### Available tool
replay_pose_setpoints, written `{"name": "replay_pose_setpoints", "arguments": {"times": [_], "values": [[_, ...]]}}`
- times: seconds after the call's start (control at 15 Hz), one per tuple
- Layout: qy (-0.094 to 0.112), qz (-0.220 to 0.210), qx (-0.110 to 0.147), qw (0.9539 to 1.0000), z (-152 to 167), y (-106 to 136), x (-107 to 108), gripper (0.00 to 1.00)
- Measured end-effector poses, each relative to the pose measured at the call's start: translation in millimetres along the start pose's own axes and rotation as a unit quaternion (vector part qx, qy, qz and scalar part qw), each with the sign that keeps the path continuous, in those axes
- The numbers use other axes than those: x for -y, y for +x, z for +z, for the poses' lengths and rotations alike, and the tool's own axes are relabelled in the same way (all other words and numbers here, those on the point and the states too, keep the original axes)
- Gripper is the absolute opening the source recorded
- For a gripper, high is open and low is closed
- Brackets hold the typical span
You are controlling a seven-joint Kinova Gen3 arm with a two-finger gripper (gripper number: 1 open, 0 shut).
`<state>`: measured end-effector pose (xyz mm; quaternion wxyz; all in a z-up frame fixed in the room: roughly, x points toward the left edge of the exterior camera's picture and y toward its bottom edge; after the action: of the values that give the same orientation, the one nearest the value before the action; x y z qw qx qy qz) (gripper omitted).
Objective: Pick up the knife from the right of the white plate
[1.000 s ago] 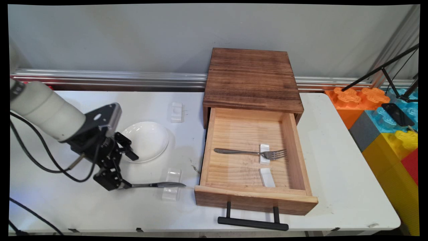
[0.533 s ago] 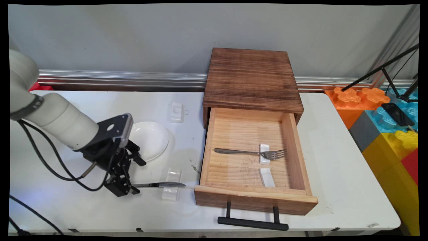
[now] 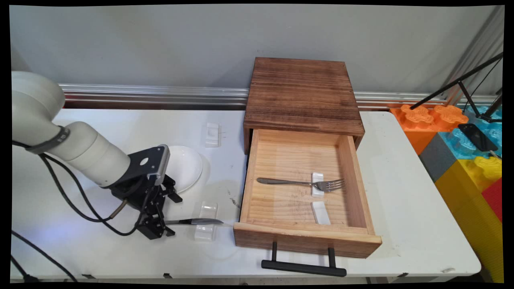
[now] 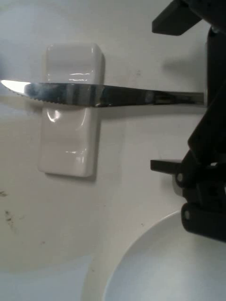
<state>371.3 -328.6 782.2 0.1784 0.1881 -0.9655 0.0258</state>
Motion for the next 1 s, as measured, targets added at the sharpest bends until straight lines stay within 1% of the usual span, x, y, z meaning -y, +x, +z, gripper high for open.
{"name": "replay_pose_setpoints", "arguments": {"times": [0.87,0.93,1.0], "values": [[0.005,0.010,0.004,0.9999,15,3,5,1.00],[0.004,0.011,0.005,0.9999,16,3,5,0.00],[0.003,0.012,0.005,0.9999,17,3,5,0.00]]}}
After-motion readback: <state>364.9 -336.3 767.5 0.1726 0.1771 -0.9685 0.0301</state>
